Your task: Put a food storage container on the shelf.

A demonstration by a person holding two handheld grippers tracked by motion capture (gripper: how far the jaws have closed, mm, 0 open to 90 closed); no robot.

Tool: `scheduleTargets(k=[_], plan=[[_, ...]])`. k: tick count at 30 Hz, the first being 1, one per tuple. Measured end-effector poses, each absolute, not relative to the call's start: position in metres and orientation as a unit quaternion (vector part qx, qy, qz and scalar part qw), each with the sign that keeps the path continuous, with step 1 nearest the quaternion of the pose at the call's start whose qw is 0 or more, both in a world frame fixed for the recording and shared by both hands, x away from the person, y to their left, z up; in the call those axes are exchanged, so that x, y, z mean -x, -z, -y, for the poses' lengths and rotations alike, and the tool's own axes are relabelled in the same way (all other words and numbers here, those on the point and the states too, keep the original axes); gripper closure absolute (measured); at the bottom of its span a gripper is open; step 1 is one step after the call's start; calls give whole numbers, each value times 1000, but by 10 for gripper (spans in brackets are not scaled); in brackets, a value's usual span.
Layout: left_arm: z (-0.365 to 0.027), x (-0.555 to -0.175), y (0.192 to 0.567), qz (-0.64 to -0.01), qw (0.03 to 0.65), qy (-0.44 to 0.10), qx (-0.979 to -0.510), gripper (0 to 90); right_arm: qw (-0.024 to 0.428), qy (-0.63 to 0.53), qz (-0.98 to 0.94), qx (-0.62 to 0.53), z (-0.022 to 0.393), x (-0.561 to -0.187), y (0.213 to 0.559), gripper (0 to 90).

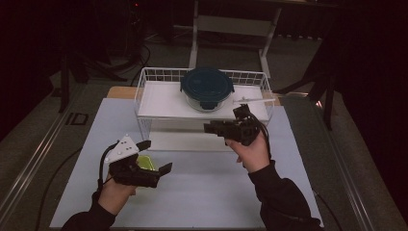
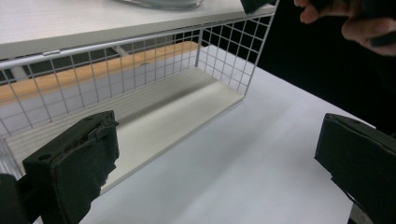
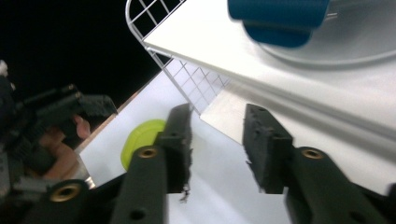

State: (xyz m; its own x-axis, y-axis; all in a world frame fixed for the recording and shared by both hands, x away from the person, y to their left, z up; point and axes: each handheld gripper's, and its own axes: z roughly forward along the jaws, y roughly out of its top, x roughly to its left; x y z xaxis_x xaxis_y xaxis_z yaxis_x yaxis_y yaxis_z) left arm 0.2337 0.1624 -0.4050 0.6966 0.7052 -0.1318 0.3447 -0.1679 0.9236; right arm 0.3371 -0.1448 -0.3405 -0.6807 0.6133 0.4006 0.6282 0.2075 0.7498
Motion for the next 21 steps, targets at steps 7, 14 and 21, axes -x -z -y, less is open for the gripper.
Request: scheduleTargets(k=[7, 14, 21], plan=[[-162, -230, 406, -345, 543, -161, -748, 0, -18, 503, 773, 387, 157, -315, 354, 224], [-163, -227, 408, -341, 546, -158, -749, 0, -57, 499, 785, 363, 172, -298, 374, 108], [-168, -225, 409, -346, 545, -160, -747, 0, -77, 490, 787, 365, 190, -283, 395, 108]])
